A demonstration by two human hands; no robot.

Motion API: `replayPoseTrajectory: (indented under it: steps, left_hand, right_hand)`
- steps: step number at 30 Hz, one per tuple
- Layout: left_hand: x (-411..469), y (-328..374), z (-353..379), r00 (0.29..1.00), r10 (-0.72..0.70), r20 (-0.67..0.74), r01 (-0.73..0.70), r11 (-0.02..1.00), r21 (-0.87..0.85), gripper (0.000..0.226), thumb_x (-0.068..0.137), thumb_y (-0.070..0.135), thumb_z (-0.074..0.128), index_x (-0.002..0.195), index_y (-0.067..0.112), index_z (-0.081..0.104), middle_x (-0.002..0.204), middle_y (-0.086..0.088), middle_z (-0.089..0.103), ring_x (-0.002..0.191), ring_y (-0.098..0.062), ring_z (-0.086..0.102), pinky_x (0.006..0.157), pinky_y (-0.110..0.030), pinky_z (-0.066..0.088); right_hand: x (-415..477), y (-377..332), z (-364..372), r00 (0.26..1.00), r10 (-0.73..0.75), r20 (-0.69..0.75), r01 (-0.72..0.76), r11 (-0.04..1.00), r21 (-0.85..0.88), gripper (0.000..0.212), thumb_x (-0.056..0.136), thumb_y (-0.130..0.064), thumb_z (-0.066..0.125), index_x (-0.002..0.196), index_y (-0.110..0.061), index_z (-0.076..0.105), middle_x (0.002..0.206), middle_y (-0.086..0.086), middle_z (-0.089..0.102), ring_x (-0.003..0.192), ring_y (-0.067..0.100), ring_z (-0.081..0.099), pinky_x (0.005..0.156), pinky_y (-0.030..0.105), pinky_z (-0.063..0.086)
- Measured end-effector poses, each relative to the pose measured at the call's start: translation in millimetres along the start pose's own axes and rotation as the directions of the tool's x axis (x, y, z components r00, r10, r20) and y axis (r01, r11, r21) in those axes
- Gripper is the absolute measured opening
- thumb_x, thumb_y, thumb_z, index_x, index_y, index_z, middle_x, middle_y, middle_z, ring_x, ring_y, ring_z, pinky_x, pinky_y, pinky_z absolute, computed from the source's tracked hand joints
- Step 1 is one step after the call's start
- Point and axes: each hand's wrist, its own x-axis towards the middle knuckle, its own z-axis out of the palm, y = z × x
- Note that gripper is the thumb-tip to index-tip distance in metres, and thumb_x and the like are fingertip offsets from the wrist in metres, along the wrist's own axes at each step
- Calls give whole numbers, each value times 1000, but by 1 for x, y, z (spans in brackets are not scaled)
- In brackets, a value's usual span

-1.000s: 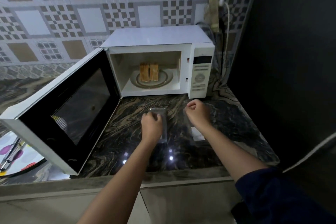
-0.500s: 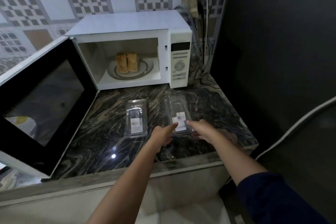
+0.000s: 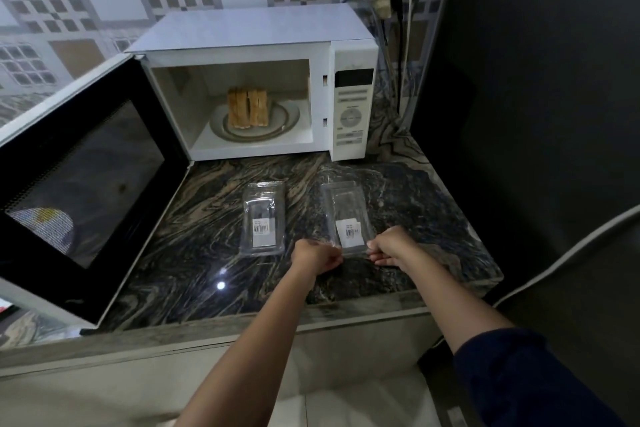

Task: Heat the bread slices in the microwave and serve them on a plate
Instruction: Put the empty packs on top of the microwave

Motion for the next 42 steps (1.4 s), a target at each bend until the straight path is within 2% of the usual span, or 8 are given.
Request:
replayPoseTrajectory:
  steps: [6, 9, 14, 18, 24, 31, 35, 42]
  left_hand:
    - [-6, -5, 2, 987, 159, -35, -142, 948, 286, 24, 79, 11, 71, 57, 8, 62, 63, -10, 65, 63, -21, 65, 76, -36, 59]
    - [-19, 0, -3, 950, 312, 2, -273, 831, 485, 37, 85, 30, 64, 54, 11, 58, 60, -7, 61, 59, -17, 59, 64, -24, 50]
    - [-40, 12, -28, 727, 678, -111, -577, 690, 437, 10, 92, 19, 54, 96, 11, 59, 91, -4, 61, 80, -18, 59, 69, -24, 50]
    - [-34, 23, -62, 535, 807, -253, -633, 580, 513, 37, 89, 29, 60, 119, 9, 52, 118, -3, 50, 110, -12, 43, 92, -22, 36]
    - [-2, 14, -103, 741, 613, -273, -427, 744, 514, 105, 68, 59, 71, 147, 15, 19, 154, -10, 22, 142, -28, 19, 113, -48, 27]
    - [11, 5, -98, 862, 444, -246, -315, 848, 427, 138, 44, 79, 70, 149, 20, 2, 154, -12, 25, 141, -34, 26, 111, -56, 27]
    - [28, -2, -98, 842, 464, -274, -291, 819, 494, 130, 36, 80, 68, 143, 22, 22, 140, -11, 47, 126, -35, 47, 101, -55, 40]
    - [11, 14, -92, 823, 496, -275, -281, 778, 562, 96, 56, 38, 86, 136, 20, 36, 128, -10, 56, 111, -32, 58, 90, -44, 51]
  right_hand:
    - [2, -1, -1, 998, -31, -48, 26, 996, -87, 21, 91, -2, 50, 69, -5, 49, 66, 8, 59, 53, 14, 53, 54, 25, 46]
    - [0, -8, -4, 992, -82, -93, 60, 975, -216, 11, 88, -10, 55, 85, 1, 58, 78, 13, 65, 66, 20, 62, 62, 30, 51]
    - [-2, -18, -4, 906, -324, -274, 227, 915, -333, 25, 85, -30, 57, 93, -6, 56, 103, 15, 56, 93, 26, 56, 72, 26, 38]
    - [-4, -17, 5, 858, -453, -243, 407, 887, -216, 72, 82, -48, 63, 136, -8, 38, 141, 12, 41, 126, 28, 44, 97, 35, 40]
    - [-1, -16, 21, 915, -393, -88, 360, 897, -258, 122, 65, -58, 75, 150, -18, -2, 159, 7, 2, 146, 29, 10, 116, 49, 21]
    - [3, -14, 32, 903, -419, -91, 374, 873, -313, 109, 63, -46, 81, 145, -12, 18, 150, 12, 28, 134, 30, 34, 105, 39, 38]
    - [-2, -15, 32, 891, -444, -100, 387, 855, -346, 82, 71, -34, 79, 132, -9, 30, 138, 12, 42, 124, 30, 44, 91, 35, 43]
    - [-8, -11, 38, 881, -456, -129, 369, 831, -417, 97, 59, -44, 84, 134, -18, 27, 137, 13, 42, 124, 30, 44, 95, 39, 45]
